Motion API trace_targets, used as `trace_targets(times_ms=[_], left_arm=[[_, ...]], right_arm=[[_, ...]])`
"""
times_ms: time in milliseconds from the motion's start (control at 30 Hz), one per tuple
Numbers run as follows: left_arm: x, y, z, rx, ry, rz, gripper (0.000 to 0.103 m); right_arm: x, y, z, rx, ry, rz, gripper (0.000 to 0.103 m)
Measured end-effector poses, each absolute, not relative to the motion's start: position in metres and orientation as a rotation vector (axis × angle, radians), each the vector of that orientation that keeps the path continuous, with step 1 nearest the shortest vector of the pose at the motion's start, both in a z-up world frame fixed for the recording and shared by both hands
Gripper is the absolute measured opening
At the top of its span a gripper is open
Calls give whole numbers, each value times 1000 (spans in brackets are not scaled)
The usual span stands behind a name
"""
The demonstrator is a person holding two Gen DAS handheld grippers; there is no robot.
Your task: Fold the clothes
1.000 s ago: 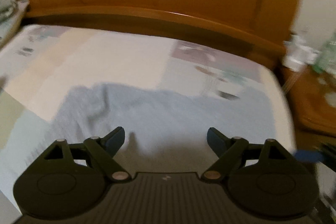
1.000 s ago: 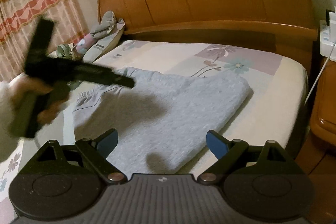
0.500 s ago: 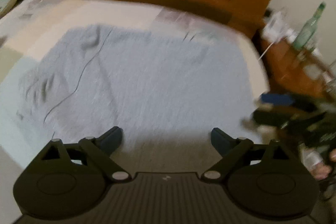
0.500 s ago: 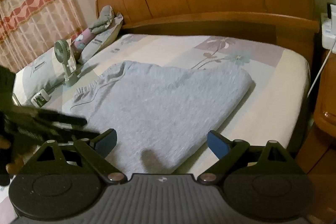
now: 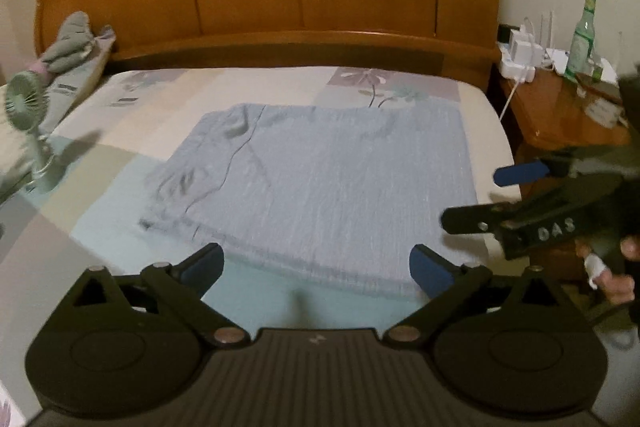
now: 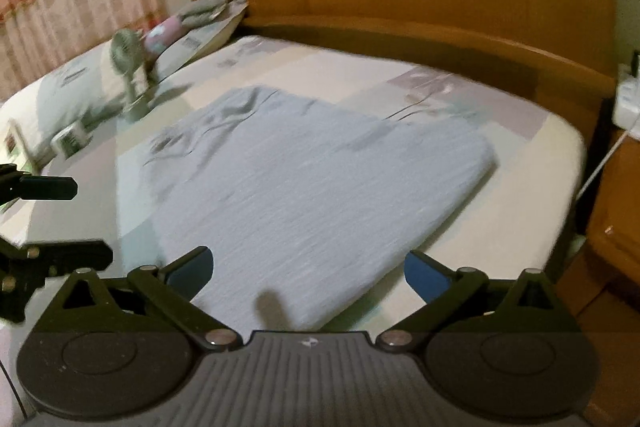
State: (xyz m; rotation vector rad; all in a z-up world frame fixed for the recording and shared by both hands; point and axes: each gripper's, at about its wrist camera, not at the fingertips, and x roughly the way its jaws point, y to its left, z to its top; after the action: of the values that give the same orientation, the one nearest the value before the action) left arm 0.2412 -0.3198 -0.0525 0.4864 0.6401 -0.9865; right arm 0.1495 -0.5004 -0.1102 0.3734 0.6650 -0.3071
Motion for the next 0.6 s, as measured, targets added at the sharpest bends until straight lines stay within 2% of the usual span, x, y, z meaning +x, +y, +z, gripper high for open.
trace_targets(times_ms=[167,433,600], left_arm=[[226,-282,-61,390,675,-948,99],[224,-247,-67,329,624,-822,100],[229,-237,-72,314,630,-782,100]], right_arm=[[160,-473,-112,336,712,-216,103],[164,-451,-122,277,810,-190,103],[163,-446,-100,250,752,-178,103]])
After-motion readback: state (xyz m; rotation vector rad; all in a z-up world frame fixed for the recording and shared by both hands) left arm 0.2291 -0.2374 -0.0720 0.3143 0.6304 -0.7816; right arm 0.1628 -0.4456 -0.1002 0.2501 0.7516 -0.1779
